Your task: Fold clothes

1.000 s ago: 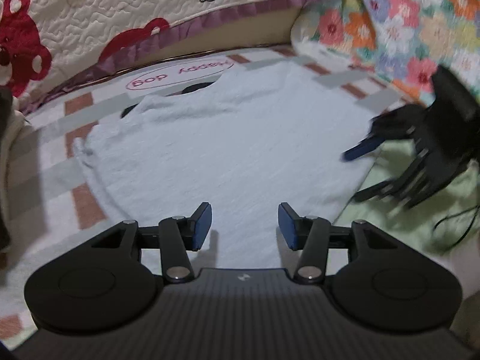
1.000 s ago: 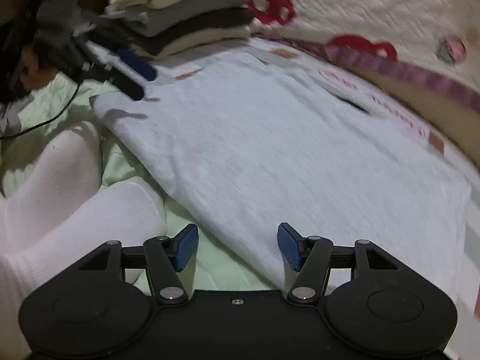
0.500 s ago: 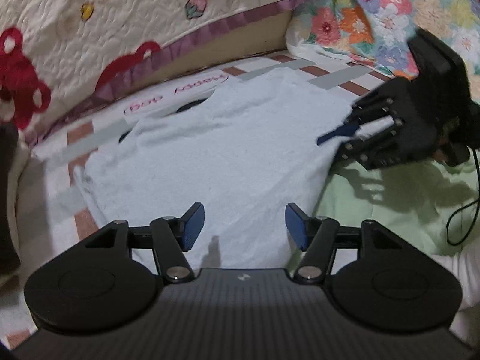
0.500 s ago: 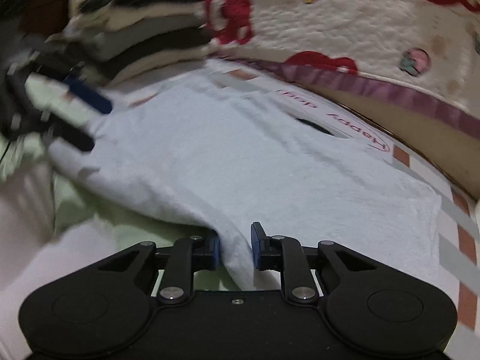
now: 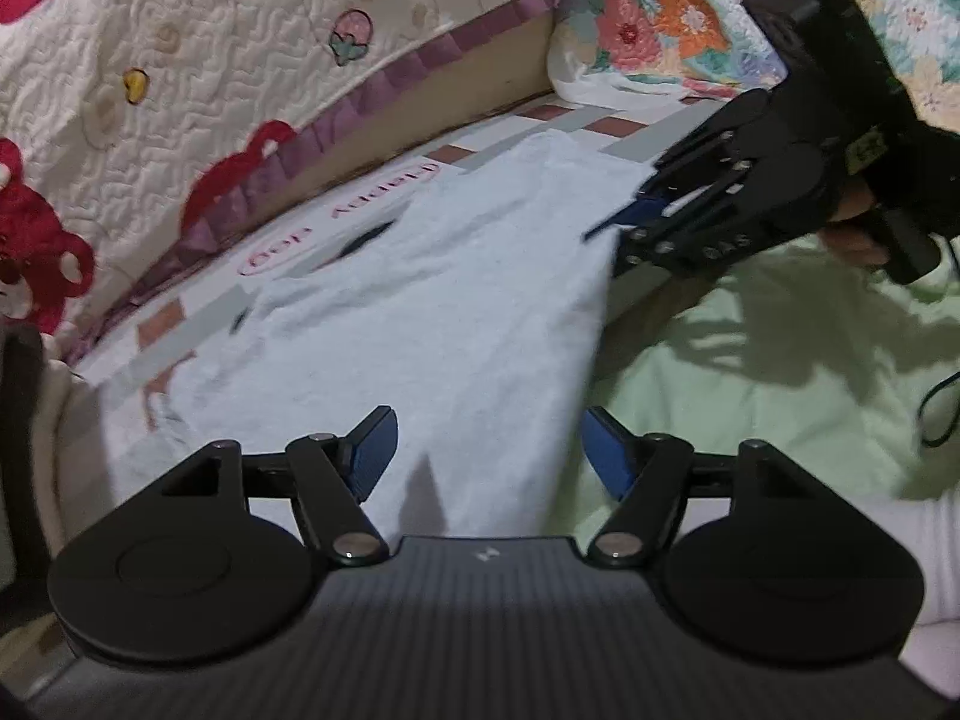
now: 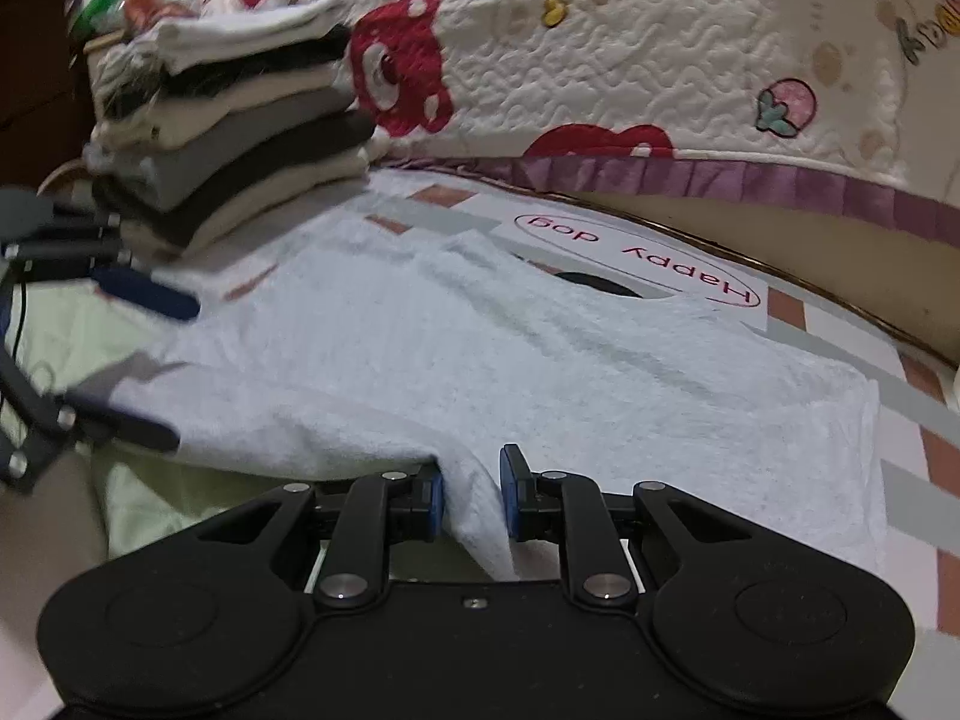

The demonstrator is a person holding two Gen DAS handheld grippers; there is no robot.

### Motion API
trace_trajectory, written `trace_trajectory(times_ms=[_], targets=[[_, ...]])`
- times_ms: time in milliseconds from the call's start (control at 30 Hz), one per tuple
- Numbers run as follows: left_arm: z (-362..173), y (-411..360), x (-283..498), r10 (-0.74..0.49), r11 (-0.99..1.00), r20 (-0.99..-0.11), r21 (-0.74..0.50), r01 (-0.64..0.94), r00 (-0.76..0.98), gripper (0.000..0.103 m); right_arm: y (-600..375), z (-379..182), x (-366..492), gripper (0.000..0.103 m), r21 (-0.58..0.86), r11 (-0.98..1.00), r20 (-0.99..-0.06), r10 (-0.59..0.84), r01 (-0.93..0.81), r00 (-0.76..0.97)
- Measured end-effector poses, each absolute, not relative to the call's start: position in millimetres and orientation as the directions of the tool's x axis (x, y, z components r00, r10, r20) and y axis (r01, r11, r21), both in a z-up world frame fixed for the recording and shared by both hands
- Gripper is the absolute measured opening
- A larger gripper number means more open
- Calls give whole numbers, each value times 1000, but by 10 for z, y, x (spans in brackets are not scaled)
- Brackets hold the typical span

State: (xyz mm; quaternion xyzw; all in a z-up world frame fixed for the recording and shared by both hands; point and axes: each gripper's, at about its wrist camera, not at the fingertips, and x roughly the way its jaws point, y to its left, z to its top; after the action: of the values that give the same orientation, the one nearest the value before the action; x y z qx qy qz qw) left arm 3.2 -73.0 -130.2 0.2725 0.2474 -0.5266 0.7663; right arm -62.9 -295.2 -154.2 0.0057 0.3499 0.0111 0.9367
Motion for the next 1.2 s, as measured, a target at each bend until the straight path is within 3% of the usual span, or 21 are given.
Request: trace_trajectory(times_ms=[67, 133, 267, 367, 600, 633, 667, 700, 733, 833, 900, 1000, 1067, 1133, 1200], targets=[[-1326, -793, 20, -663, 290, -659, 213, 933, 356, 70, -2977, -1546, -605, 19, 39, 999, -650, 26, -2, 760], [-1356, -851, 0, -654, 276, -627, 324, 905, 424, 72, -3003, -1540, -560, 7, 63, 998, -650, 34, 9, 759], [-1308, -905, 170, -620, 296, -664, 294, 909, 417, 75, -3095, -1424, -415, 7, 100, 994, -624, 21, 53, 781], [-1270, -916, 212, -629, 318, -671, 239, 918, 392, 84, -3155, -1354, -300, 7, 120, 992, -608, 37, 45, 793], [-1479, -1122, 278, -505, 373, -725, 305, 876, 468, 87, -3241, -1267, -184, 7, 170, 985, -578, 75, 30, 812], [-1484, -1122, 322, -490, 392, -725, 312, 865, 484, 83, -3247, -1244, -176, 7, 164, 986, -574, 74, 26, 816], [-1464, -1114, 381, -482, 415, -723, 309, 856, 495, 57, -3250, -1224, -172, 7, 158, 987, -570, 74, 21, 818], [-1429, -1113, 443, -473, 437, -726, 298, 848, 499, 23, -3255, -1208, -172, 7, 153, 988, -565, 73, 18, 822], [-1375, -1096, 540, -476, 468, -722, 276, 840, 502, 11, -3262, -1198, -175, 7, 149, 989, -561, 74, 13, 824], [-1193, -1038, 857, -500, 554, -700, 195, 810, 510, 8, -3252, -1232, -196, 14, 80, 996, -591, 69, -27, 804], [-1095, -1009, 1031, -532, 593, -683, 122, 796, 500, 8, -3186, -1313, -267, 30, -75, 997, -620, -22, -32, 784], [-1030, -963, 1186, -571, 634, -659, 26, 773, 490, 8, -3232, -1513, -424, 31, -251, 968, -683, -170, -9, 711], [-1056, -939, 1201, -587, 644, -655, -22, 765, 475, 9, -3400, -1597, -610, 31, -229, 973, -720, -198, 42, 665], [-1108, -923, 1186, -602, 642, -654, -55, 765, 458, 9, -3541, -1617, -809, 47, -191, 977, -735, -204, 91, 646], [-1154, -918, 1181, -589, 652, -657, -42, 757, 471, 9, -3627, -1644, -963, 47, -190, 972, -753, -233, 135, 615]])
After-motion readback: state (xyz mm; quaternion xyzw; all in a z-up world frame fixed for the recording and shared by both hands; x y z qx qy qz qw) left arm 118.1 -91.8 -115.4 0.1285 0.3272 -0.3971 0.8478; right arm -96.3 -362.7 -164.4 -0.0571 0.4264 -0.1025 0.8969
